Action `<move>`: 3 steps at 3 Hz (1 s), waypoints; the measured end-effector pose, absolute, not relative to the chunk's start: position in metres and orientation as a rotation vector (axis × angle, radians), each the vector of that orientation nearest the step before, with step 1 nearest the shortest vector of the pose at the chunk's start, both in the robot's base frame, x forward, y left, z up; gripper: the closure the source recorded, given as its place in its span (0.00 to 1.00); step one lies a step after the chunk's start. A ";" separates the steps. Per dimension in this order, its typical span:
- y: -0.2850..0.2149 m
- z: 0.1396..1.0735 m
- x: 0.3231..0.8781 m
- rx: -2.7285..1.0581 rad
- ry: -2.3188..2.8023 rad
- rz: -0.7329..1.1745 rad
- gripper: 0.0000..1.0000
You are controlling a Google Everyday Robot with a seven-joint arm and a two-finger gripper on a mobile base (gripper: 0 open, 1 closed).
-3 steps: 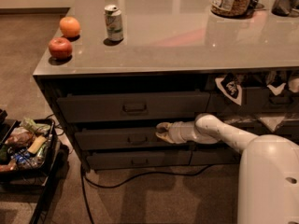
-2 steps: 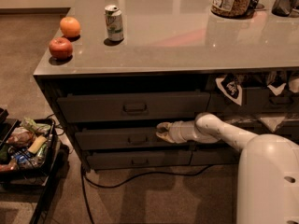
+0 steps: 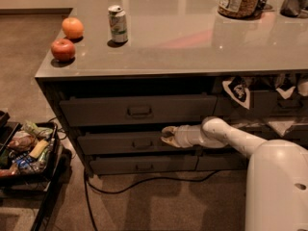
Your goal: Open middle drawer
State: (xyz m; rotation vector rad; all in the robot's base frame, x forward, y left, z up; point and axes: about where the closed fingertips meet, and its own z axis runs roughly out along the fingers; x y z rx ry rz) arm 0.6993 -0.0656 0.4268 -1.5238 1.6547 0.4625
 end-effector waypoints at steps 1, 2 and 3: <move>-0.066 0.429 0.701 -1.524 1.655 0.462 0.11; -0.066 0.419 0.696 -1.542 1.589 0.379 0.00; -0.065 0.412 0.698 -1.551 1.474 0.238 0.00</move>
Offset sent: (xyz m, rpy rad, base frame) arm -0.0160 -0.0062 -0.0293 -0.0747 -0.3559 0.0227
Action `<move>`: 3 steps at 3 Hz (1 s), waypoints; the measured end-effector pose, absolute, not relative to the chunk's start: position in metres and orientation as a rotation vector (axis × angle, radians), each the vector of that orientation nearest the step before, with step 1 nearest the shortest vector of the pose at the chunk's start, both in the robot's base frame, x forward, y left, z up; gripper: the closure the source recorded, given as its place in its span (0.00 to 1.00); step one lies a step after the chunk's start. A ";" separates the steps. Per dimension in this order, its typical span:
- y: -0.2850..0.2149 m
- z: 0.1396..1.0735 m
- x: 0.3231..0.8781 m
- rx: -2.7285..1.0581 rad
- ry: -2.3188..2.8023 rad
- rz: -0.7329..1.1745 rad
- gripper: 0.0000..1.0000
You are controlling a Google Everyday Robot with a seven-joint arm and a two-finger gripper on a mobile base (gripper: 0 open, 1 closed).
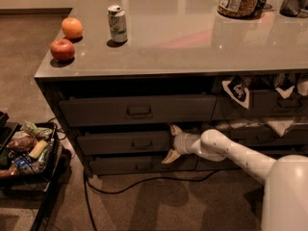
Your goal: Open middle drawer
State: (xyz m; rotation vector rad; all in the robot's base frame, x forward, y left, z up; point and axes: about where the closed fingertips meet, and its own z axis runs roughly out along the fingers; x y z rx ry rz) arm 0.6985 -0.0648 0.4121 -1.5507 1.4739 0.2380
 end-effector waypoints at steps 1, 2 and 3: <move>-0.069 0.413 0.706 -1.519 1.399 0.118 0.03; -0.071 0.420 0.713 -1.529 1.384 0.010 0.04; -0.088 0.435 0.718 -1.537 1.448 -0.096 0.05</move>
Offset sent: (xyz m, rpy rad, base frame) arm 0.0251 -0.0232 0.0232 -0.1636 -0.2657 -0.1224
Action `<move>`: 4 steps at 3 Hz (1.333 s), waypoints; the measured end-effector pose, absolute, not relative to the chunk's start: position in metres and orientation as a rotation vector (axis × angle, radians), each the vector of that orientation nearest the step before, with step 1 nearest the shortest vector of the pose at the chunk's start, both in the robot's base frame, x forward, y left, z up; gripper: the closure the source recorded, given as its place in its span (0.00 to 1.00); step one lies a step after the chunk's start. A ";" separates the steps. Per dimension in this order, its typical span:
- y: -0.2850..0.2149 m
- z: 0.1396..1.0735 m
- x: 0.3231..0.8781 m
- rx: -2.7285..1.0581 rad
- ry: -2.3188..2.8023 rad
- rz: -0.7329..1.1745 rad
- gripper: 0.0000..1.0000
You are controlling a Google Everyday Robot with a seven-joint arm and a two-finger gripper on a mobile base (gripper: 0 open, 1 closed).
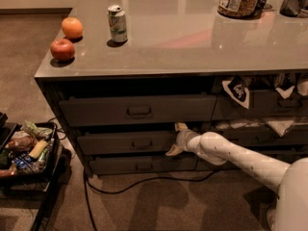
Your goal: Open middle drawer
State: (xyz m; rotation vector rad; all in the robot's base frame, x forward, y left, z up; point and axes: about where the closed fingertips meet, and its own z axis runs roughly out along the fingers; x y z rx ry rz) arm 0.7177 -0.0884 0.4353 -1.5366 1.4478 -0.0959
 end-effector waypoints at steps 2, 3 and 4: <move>-0.117 0.442 0.718 -1.541 1.610 -0.136 0.05; -0.118 0.421 0.718 -1.519 1.628 -0.028 0.05; -0.113 0.407 0.726 -1.487 1.597 0.034 0.05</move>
Offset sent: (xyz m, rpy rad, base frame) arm -0.0026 -0.0398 -0.0067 -0.0545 0.2077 -0.1134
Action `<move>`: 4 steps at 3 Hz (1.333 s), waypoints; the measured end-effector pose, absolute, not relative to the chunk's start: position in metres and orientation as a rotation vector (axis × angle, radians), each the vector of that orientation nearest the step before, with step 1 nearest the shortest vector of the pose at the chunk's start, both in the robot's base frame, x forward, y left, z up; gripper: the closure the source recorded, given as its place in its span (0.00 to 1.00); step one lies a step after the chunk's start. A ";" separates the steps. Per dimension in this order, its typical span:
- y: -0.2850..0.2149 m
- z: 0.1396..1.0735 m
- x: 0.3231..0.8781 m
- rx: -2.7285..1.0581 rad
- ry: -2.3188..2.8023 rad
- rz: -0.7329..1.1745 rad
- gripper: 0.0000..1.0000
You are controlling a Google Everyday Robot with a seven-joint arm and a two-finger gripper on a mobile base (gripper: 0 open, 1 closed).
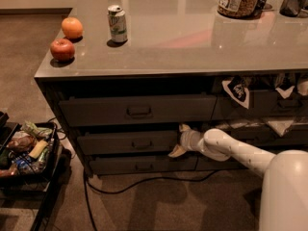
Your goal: Open middle drawer
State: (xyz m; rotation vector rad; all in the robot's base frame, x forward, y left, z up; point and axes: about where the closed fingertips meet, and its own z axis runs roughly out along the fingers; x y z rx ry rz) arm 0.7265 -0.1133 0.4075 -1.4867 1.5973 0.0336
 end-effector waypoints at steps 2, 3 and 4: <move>-0.113 0.407 0.729 -1.483 1.595 0.037 0.18; -0.113 0.407 0.729 -1.483 1.595 0.037 0.41; -0.113 0.407 0.729 -1.483 1.595 0.038 0.47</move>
Offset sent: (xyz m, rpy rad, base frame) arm 0.0022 0.0002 -0.0008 0.0050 -0.0008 0.0006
